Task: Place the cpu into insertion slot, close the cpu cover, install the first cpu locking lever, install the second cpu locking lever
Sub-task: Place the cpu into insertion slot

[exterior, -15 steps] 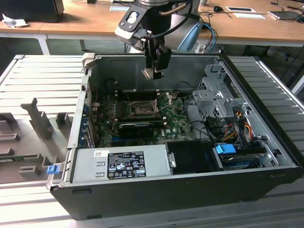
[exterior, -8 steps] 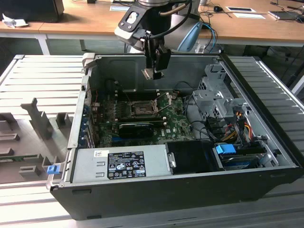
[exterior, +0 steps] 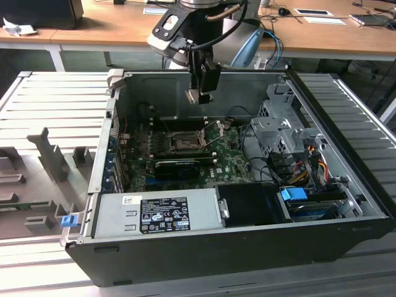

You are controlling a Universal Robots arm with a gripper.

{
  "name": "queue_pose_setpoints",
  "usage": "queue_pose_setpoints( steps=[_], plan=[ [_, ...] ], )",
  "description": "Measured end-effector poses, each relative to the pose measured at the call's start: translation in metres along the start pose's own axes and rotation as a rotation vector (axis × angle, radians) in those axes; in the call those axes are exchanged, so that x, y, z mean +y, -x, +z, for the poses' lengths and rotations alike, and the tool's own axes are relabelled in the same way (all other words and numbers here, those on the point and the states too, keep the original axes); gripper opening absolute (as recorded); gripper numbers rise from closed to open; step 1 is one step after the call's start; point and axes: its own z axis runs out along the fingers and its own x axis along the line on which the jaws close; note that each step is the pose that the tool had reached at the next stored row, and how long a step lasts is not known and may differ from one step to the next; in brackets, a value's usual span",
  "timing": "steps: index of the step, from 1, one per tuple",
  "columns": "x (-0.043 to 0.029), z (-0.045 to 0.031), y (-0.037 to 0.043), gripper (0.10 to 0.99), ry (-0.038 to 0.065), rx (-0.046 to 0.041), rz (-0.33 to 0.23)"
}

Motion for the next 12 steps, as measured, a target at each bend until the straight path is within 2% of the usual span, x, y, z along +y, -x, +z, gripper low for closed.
queue_pose_setpoints(
  steps=[8,12],
  plan=[
    [-0.0015,0.0144,-0.0003,0.529,0.000,-0.0016,0.018],
    [-0.0020,0.0171,-0.0003,0.529,0.000,-0.0038,0.044]
  ],
)
